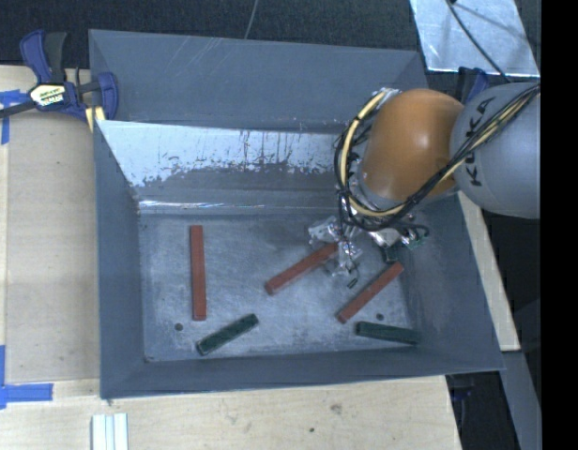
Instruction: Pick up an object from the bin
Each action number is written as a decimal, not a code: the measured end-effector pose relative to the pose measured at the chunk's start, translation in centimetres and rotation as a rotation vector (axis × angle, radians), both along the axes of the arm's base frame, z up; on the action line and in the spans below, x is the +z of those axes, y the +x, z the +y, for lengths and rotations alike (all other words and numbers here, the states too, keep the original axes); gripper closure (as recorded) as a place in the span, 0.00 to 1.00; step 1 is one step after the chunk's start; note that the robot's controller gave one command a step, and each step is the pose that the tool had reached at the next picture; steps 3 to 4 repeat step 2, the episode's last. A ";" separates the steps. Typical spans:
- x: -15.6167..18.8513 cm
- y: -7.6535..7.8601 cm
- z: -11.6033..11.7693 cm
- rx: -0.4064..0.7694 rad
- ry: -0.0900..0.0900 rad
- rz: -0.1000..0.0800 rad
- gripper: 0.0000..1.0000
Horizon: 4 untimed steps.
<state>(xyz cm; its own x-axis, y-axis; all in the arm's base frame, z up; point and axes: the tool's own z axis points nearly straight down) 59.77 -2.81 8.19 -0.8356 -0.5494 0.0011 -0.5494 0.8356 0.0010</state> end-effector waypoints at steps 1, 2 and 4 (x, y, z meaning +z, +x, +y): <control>0.0 0.0 0.0 -0.001 0.000 0.000 1.00; 12.9 2.7 0.6 -0.023 0.001 -0.006 1.00; 12.9 2.7 0.6 -0.023 0.001 -0.006 1.00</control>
Offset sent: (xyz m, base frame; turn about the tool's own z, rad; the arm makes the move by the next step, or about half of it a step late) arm 0.0260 0.0071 0.1282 0.0205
